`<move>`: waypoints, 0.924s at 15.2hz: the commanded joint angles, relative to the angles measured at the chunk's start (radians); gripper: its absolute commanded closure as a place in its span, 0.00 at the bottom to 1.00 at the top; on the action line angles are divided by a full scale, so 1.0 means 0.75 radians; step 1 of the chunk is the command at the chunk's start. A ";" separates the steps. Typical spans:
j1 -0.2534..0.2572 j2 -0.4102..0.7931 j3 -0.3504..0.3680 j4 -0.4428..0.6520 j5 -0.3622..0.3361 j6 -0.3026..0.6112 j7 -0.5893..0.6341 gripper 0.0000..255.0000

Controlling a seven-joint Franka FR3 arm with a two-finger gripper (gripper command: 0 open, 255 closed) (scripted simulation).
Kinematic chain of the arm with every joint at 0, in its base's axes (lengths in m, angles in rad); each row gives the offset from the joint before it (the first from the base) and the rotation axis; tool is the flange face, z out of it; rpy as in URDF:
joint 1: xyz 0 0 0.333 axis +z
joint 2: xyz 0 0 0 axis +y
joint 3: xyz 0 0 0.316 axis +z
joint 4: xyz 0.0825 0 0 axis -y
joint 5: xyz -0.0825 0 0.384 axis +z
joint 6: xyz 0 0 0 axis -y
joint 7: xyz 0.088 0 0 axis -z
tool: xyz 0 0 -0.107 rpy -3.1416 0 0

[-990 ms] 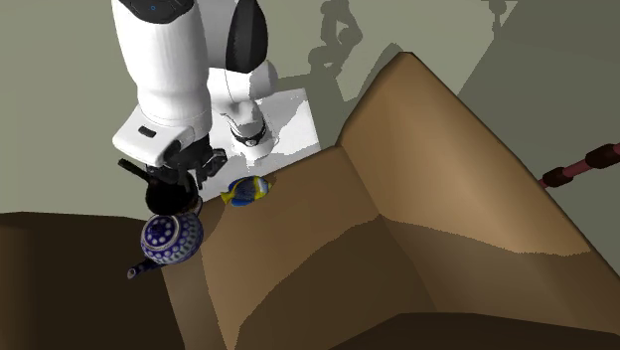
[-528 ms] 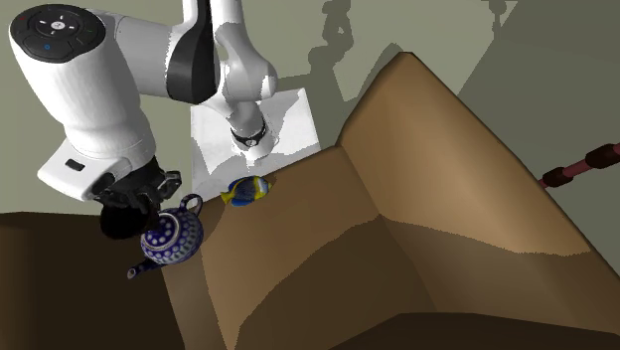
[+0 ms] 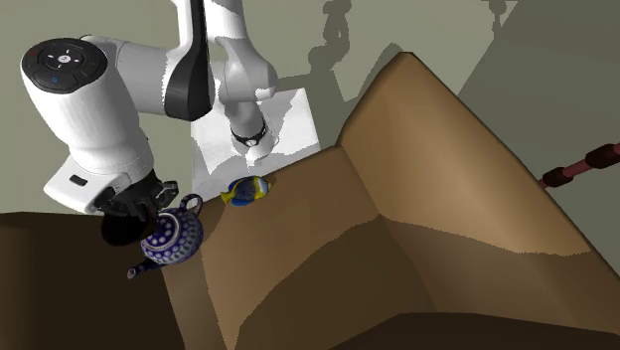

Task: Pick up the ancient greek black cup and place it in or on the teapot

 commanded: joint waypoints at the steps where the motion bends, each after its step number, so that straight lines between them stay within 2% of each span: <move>1: -0.005 0.002 -0.005 -0.034 -0.011 0.036 0.010 1.00; 5: -0.015 0.022 -0.016 -0.096 -0.035 0.116 0.033 1.00; 13: -0.015 0.022 -0.016 -0.096 -0.035 0.116 0.033 1.00; 14: -0.015 0.022 -0.016 -0.096 -0.035 0.116 0.033 0.00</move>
